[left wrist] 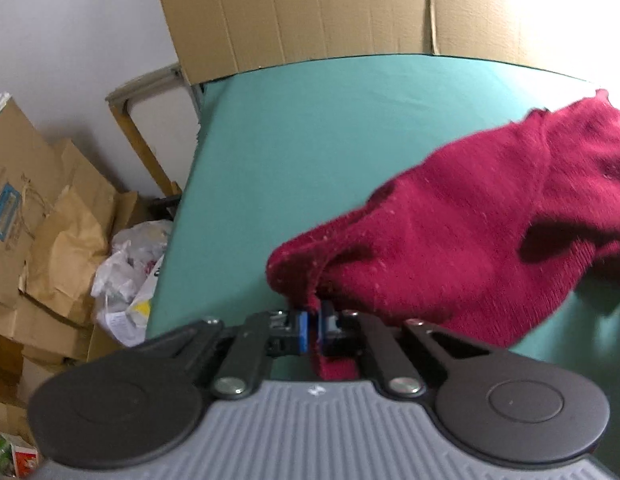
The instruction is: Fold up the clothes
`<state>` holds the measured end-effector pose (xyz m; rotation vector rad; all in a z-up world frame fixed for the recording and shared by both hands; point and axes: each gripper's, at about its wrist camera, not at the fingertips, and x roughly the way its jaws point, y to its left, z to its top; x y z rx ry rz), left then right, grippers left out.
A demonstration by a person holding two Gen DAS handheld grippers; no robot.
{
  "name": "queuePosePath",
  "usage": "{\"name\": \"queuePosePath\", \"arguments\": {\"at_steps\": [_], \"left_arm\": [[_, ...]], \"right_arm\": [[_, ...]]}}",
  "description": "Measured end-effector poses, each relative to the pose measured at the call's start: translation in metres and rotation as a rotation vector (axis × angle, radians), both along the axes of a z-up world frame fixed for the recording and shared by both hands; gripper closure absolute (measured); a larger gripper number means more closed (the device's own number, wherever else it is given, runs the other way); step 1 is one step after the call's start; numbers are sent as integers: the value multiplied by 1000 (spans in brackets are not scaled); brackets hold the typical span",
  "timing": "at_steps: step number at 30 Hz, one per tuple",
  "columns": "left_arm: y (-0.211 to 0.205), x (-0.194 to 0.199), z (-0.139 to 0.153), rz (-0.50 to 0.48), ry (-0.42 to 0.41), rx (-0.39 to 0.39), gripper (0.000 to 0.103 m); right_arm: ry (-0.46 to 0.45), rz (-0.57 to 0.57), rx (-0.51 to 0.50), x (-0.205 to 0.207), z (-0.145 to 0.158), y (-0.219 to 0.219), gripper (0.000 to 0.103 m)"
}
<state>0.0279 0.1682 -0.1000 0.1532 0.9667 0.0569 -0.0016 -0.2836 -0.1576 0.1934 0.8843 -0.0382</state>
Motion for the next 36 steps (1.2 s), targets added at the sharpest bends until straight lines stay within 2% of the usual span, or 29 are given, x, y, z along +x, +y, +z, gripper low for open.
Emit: {"name": "queuePosePath", "arguments": {"at_steps": [2, 8, 10, 12, 13, 14, 17, 20, 23, 26, 28, 29, 30, 32, 34, 36], "left_arm": [[8, 8, 12, 14, -30, -5, 103], [48, 9, 98, 54, -248, -130, 103], [55, 5, 116, 55, -300, -134, 102], [61, 0, 129, 53, -336, -128, 102], [64, -3, 133, 51, -346, -127, 101], [68, -6, 136, 49, -353, -129, 101], [81, -14, 146, 41, -367, -139, 100], [87, -20, 157, 26, -399, -122, 100], [91, -2, 157, 20, -374, -116, 100], [83, 27, 147, -14, -314, -112, 100], [73, 46, 143, -40, -291, -100, 100], [67, 54, 143, -50, -291, -93, 100], [62, 61, 146, -57, -296, -88, 100], [54, 71, 156, -55, -326, -91, 100], [53, 75, 170, -50, -378, -114, 99], [52, 79, 176, -48, -395, -139, 99]], "right_arm": [[-87, 1, 20, -1, 32, -1, 88], [-444, 2, 143, -25, 159, -24, 88], [-535, 8, 126, -39, 191, -27, 88], [-535, -4, 1, -45, 210, -19, 88], [-540, -16, -16, -51, 216, -20, 88], [-555, -24, -2, -59, 223, -22, 88], [-631, -37, 142, -88, 241, -38, 88], [-686, -47, 122, -104, 258, -35, 88], [-656, -68, 48, -95, 269, -25, 88], [-644, -70, 88, -74, 277, -24, 88], [-645, -96, 39, -60, 286, -19, 88], [-647, -112, 12, -53, 290, -17, 89], [-661, -131, -6, -49, 297, -17, 96], [-727, -167, -20, -52, 315, -20, 103], [-813, -161, -48, -65, 336, -23, 103], [-808, -148, -86, -74, 346, -20, 102]]}}
